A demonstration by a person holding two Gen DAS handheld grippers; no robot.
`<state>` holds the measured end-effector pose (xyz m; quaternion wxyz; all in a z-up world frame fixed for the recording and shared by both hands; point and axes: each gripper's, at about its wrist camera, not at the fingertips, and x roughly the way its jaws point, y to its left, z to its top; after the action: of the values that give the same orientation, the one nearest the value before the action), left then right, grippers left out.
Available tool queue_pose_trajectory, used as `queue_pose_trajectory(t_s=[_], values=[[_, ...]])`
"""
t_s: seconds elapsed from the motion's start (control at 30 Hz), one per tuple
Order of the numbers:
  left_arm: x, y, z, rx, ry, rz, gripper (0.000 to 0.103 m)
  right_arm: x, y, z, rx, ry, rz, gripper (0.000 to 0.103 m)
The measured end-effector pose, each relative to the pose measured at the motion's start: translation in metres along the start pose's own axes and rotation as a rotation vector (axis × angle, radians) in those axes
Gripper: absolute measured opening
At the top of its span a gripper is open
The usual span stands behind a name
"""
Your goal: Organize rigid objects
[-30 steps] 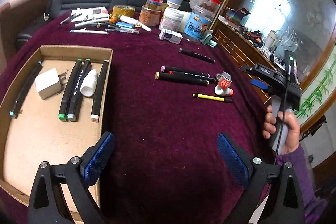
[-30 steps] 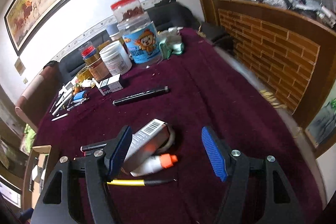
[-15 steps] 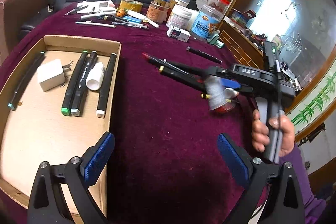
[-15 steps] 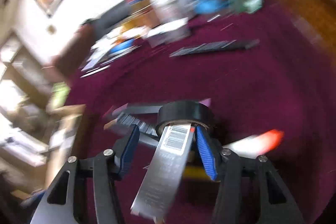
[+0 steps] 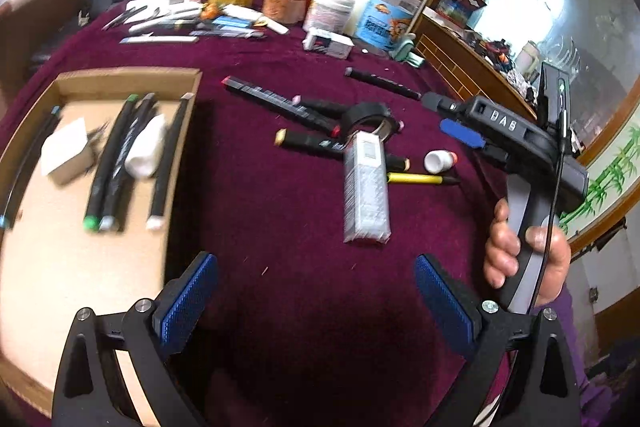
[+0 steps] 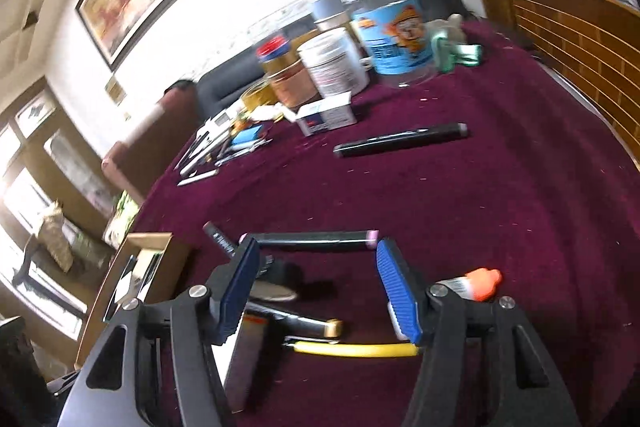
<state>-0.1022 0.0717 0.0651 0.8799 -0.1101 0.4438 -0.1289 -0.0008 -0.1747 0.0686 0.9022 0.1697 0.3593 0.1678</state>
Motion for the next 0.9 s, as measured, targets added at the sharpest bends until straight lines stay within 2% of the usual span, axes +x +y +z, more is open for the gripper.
queue_pose_trajectory(t_s=[0.13, 0.23, 0.33, 0.37, 0.4, 0.43, 0.47, 0.57, 0.73, 0.9], values=[[0.029, -0.028, 0.022, 0.072, 0.007, 0.017, 0.100, -0.005, -0.013, 0.003, 0.033, -0.029, -0.035, 0.060], [0.063, -0.045, 0.032, 0.120, 0.016, 0.075, 0.099, -0.018, -0.021, 0.004, 0.064, -0.082, -0.055, 0.067], [0.093, -0.056, 0.035, 0.175, 0.047, 0.115, 0.096, -0.018, -0.026, 0.009, 0.081, -0.096, -0.043, 0.067], [0.099, -0.058, 0.033, 0.195, 0.061, 0.115, 0.077, -0.018, -0.026, 0.009, 0.079, -0.096, -0.047, 0.067], [0.101, -0.059, 0.032, 0.205, 0.071, 0.116, 0.038, -0.017, -0.024, 0.008, 0.074, -0.093, -0.053, 0.067], [0.102, -0.058, 0.029, 0.217, 0.080, 0.124, 0.029, -0.016, -0.023, 0.008, 0.068, -0.089, -0.056, 0.067], [0.095, -0.057, 0.026, 0.225, 0.058, 0.120, 0.027, -0.014, -0.021, 0.007, 0.062, -0.086, -0.062, 0.067], [0.074, -0.047, 0.023, 0.166, 0.038, 0.056, 0.027, -0.012, -0.021, 0.006, 0.050, -0.080, -0.082, 0.067], [0.013, -0.034, 0.012, 0.110, -0.057, -0.041, 0.027, -0.011, -0.023, 0.004, 0.041, -0.089, -0.129, 0.067], [-0.033, -0.023, 0.000, 0.100, -0.143, -0.070, 0.028, -0.007, -0.023, 0.002, 0.024, -0.092, -0.199, 0.067]])
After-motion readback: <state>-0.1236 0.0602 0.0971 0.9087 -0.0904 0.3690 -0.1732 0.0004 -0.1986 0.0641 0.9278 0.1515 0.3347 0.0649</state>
